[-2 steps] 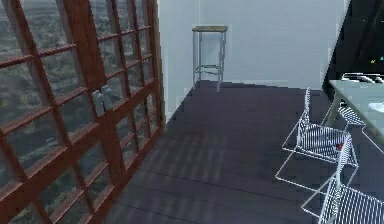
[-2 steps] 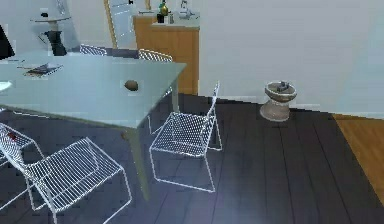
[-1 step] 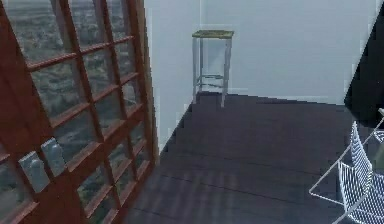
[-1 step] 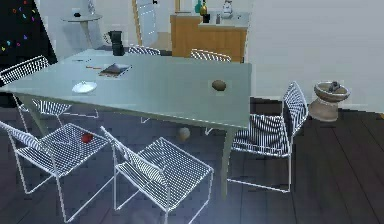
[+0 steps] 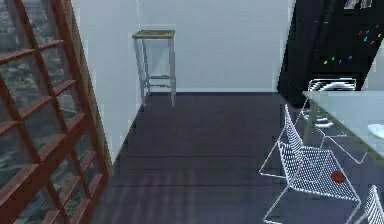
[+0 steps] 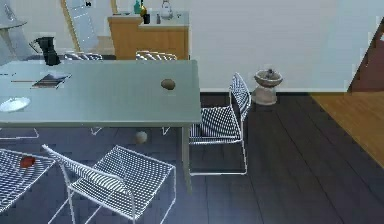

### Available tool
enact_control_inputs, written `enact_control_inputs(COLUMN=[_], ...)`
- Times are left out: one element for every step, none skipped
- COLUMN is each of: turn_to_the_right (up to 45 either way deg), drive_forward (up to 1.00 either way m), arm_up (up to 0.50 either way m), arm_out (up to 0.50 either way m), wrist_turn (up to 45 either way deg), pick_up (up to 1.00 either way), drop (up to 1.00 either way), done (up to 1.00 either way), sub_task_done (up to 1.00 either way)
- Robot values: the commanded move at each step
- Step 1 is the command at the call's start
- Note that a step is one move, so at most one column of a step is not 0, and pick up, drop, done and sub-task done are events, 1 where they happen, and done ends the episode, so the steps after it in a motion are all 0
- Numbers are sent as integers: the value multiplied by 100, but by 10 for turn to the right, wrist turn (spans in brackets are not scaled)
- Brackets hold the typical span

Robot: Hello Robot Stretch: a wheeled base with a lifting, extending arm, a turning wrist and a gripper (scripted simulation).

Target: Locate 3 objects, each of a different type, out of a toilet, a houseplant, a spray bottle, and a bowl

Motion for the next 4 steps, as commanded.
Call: enact_control_inputs(turn_to_the_right=[0, 0, 360, 0], drive_forward=[100, 20, 0, 50], arm_up=[0, 0, 0, 0], arm_out=[0, 0, 0, 0], wrist_turn=[0, 0, 0, 0], pick_up=[0, 0, 0, 0], drop=[0, 0, 0, 0], done=[0, 0, 0, 0], sub_task_done=[0, 0, 0, 0])
